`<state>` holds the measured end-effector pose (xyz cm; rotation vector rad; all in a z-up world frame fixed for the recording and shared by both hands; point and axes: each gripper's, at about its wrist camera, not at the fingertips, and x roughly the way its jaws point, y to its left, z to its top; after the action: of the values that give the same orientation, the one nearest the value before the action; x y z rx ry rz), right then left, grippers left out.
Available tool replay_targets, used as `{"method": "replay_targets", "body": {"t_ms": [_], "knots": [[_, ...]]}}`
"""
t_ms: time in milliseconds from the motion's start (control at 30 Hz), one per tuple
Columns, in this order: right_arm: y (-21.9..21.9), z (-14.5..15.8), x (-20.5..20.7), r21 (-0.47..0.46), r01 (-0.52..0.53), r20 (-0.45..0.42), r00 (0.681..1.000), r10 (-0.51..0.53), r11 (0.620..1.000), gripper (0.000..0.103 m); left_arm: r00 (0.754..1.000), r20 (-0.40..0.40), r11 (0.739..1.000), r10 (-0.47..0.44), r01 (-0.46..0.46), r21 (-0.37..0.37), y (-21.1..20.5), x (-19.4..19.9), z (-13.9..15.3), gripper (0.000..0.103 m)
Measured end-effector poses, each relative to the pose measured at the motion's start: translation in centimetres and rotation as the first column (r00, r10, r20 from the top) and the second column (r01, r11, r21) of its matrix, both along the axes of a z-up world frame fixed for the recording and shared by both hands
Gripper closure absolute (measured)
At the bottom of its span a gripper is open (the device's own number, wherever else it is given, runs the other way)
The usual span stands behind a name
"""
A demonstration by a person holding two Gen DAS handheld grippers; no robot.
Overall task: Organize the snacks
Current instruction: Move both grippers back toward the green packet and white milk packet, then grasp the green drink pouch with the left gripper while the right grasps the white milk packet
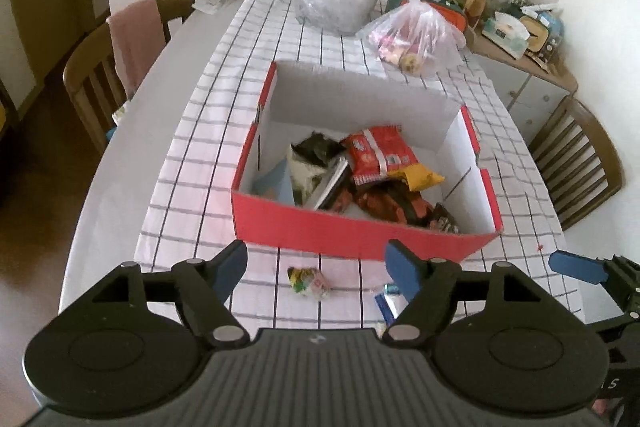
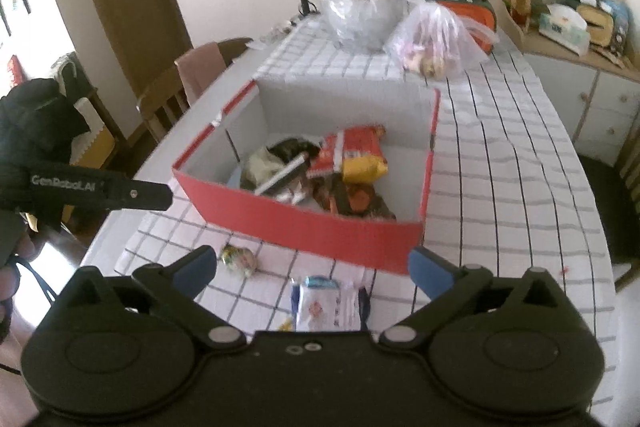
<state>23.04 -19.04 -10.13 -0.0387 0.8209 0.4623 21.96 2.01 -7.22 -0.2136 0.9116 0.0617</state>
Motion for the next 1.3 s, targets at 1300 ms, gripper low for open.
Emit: {"method": "replay_targets", "body": {"t_ms": [1300], "knots": [[3.1, -11.8, 5.6, -0.139, -0.034, -0.246, 0.969, -0.001, 0.99, 0.013, 0.956, -0.278, 0.992, 0.093, -0.067, 0.104, -1.7, 8.1, -13.4, 0.027]]}}
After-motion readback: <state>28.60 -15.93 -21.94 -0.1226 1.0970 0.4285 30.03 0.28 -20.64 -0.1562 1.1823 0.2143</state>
